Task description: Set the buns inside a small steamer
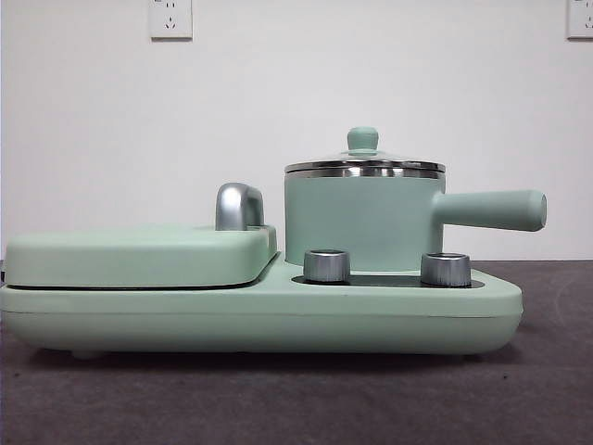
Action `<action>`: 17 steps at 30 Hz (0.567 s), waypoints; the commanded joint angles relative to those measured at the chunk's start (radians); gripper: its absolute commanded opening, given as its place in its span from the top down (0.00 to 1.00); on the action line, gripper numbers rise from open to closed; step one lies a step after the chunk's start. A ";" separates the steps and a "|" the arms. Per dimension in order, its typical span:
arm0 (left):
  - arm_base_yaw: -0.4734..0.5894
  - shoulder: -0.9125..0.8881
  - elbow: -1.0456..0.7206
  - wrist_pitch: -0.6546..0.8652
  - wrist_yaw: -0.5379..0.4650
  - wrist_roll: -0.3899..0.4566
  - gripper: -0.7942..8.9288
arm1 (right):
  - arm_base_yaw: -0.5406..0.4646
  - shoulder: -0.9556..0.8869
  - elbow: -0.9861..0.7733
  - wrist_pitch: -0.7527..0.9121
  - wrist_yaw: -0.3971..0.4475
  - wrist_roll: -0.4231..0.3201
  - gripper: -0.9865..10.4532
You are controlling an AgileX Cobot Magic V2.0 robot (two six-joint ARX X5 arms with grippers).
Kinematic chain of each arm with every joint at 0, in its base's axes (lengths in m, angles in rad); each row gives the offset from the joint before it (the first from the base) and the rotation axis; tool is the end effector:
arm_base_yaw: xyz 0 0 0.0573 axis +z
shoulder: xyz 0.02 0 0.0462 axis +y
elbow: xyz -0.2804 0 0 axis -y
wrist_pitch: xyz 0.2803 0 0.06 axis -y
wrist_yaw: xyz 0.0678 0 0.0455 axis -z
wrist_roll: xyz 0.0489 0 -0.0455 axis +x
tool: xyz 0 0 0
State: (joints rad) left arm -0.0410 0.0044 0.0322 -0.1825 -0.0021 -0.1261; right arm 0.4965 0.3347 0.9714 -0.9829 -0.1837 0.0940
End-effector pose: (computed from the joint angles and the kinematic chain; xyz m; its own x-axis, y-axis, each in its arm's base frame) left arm 0.1333 -0.0054 0.1545 0.9873 -0.0384 -0.1541 0.0192 0.9921 -0.1239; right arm 0.0431 0.0335 0.3712 0.7262 0.6012 -0.3336 -0.5887 0.7943 0.1500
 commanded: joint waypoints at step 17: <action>0.002 -0.001 -0.019 -0.006 -0.002 0.065 0.91 | 0.006 0.003 0.006 0.011 0.000 -0.003 0.90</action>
State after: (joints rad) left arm -0.0410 0.0044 0.0322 -0.1825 -0.0021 -0.0708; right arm 0.4965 0.3347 0.9714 -0.9829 -0.1837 0.0940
